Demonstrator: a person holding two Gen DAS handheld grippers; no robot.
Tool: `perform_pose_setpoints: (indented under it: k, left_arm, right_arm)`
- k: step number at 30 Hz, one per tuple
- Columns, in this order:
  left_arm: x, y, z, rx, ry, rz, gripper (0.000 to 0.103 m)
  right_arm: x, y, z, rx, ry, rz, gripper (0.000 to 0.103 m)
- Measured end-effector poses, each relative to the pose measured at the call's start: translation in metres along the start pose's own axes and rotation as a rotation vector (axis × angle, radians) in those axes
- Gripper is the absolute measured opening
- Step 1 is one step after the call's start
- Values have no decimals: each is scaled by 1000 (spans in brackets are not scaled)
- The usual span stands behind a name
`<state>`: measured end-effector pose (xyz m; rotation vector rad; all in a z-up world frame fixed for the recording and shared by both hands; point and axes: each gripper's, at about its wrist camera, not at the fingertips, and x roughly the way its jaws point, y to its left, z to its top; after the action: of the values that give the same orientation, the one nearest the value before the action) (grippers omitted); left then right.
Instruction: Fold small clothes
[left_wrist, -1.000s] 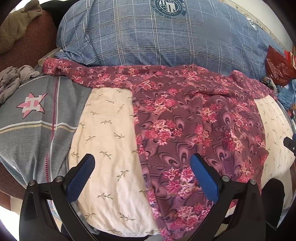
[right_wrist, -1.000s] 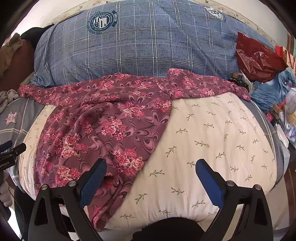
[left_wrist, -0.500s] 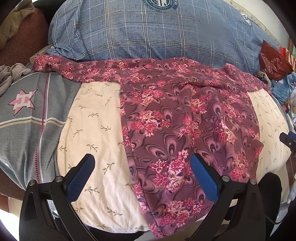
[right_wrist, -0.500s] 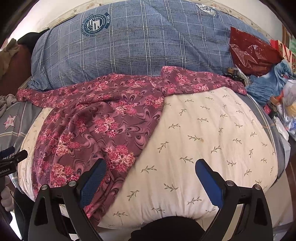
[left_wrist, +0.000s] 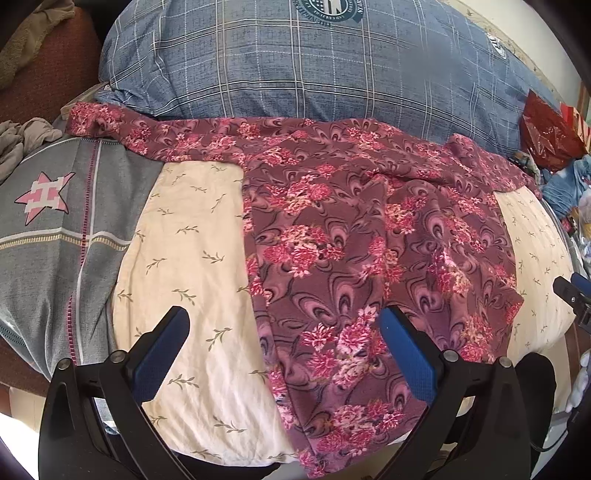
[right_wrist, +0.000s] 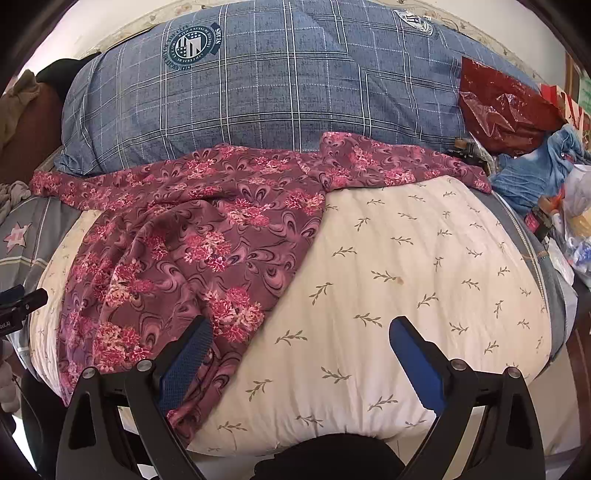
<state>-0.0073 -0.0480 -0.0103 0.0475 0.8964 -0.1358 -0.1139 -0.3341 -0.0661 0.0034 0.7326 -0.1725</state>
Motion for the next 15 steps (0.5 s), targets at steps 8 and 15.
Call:
perform_pose_setpoints:
  k: [8,15]
  left_arm:
    - [1,-4,1,6,-3,-21,103]
    - [0,-3,0,4,-6,-22,103]
  right_arm:
    - [2,7,2,-22,9,-8,97]
    - [2,13,5,-33,10,-6,97]
